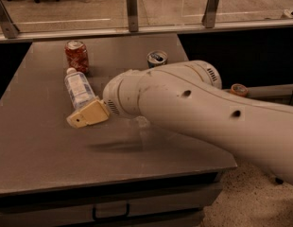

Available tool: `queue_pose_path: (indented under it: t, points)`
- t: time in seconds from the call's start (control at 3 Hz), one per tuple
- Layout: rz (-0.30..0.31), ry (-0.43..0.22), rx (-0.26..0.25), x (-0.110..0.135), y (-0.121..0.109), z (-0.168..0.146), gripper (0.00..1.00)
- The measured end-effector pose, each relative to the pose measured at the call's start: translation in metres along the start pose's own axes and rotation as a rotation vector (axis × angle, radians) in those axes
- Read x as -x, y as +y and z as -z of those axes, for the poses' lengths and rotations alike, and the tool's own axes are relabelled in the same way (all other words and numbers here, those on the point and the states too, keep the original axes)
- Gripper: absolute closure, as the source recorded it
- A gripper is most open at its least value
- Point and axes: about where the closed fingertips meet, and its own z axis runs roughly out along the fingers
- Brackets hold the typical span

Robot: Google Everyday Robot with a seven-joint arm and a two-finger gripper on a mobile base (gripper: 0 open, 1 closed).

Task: Move blue plastic bottle near coke can

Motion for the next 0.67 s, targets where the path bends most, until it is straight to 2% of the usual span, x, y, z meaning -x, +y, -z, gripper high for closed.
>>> queue_pose_path:
  t: [0.33,0.67]
  points:
    - [-0.019,0.038,-0.016,-0.0283,-0.0162,0.0362,0.00]
    - [-0.018,0.027,0.009,-0.0266,-0.0119,0.0366,0.00]
